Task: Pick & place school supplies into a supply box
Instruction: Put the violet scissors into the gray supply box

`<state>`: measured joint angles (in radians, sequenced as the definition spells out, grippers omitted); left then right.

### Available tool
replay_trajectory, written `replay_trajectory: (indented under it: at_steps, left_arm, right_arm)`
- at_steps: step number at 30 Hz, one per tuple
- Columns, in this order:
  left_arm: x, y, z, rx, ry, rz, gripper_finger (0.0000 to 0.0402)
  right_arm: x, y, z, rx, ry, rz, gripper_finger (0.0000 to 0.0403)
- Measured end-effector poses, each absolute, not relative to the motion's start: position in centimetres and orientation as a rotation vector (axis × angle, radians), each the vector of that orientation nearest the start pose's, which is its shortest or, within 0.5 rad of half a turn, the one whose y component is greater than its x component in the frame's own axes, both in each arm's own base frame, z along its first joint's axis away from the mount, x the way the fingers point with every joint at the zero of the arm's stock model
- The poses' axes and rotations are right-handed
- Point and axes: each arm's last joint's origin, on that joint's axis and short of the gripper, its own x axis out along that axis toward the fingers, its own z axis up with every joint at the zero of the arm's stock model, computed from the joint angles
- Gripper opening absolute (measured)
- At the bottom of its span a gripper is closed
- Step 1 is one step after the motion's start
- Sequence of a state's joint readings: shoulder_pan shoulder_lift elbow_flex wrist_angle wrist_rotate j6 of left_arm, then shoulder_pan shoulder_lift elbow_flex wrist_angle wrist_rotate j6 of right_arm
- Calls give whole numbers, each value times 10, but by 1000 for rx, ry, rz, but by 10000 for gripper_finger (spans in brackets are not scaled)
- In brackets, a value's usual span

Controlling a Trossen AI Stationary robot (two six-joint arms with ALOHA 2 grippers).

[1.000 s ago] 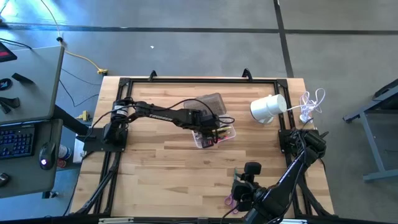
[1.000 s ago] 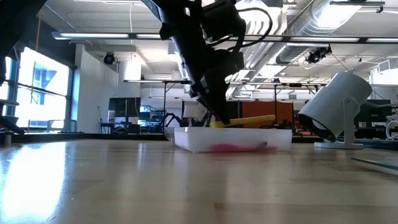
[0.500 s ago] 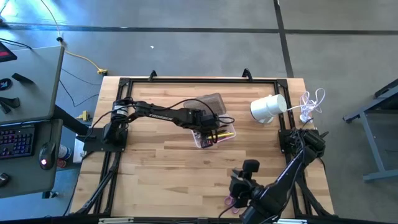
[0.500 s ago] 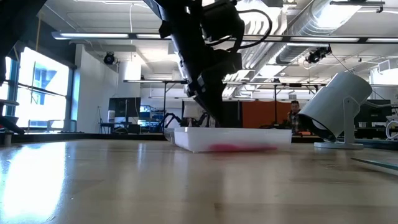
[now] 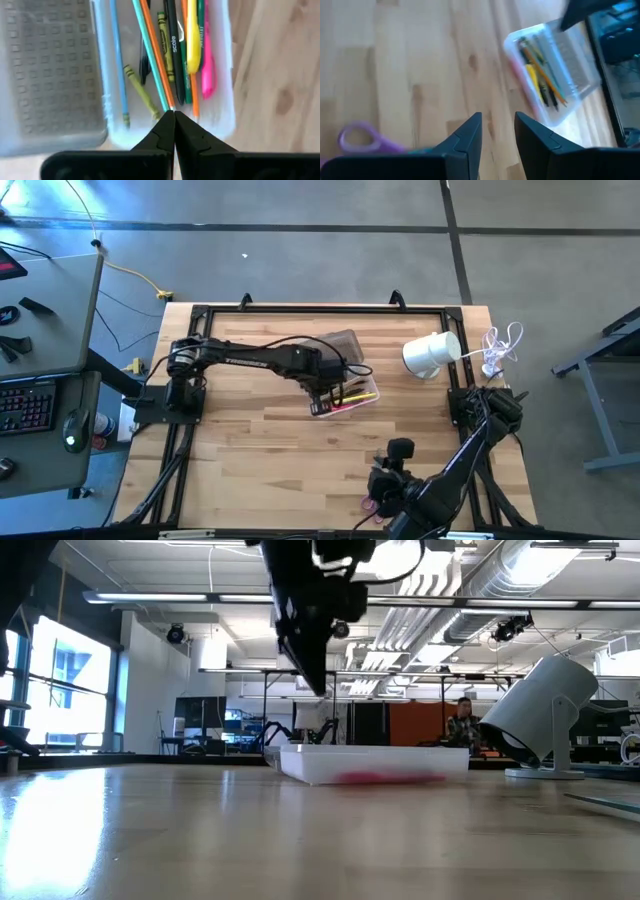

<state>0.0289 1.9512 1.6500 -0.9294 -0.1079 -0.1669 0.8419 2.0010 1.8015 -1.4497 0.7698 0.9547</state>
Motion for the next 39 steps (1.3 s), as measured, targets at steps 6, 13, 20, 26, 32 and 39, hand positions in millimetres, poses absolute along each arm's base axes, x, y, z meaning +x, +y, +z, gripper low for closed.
replay_trajectory:
  at_steps: [6,13,20,26,32,39]
  left_arm:
    - [390,8,284,-60,1312,285,27]
    - [363,-11,330,78,1424,447,42]
    - [331,-51,365,94,1296,374,33]
    - [287,-88,387,106,1158,394,38]
    - [245,-118,376,150,1034,499,49]
    - [219,-131,333,154,1028,605,38]
  right_arm:
    - [278,269,252,-380,1180,-230,99]
    - [284,280,232,-450,1317,1,99]
    - [266,288,233,-532,1360,23,99]
    - [260,301,220,-583,1224,25,99]
    - [257,320,179,-499,1171,311,99]
    - [266,305,164,-413,1200,388,99]
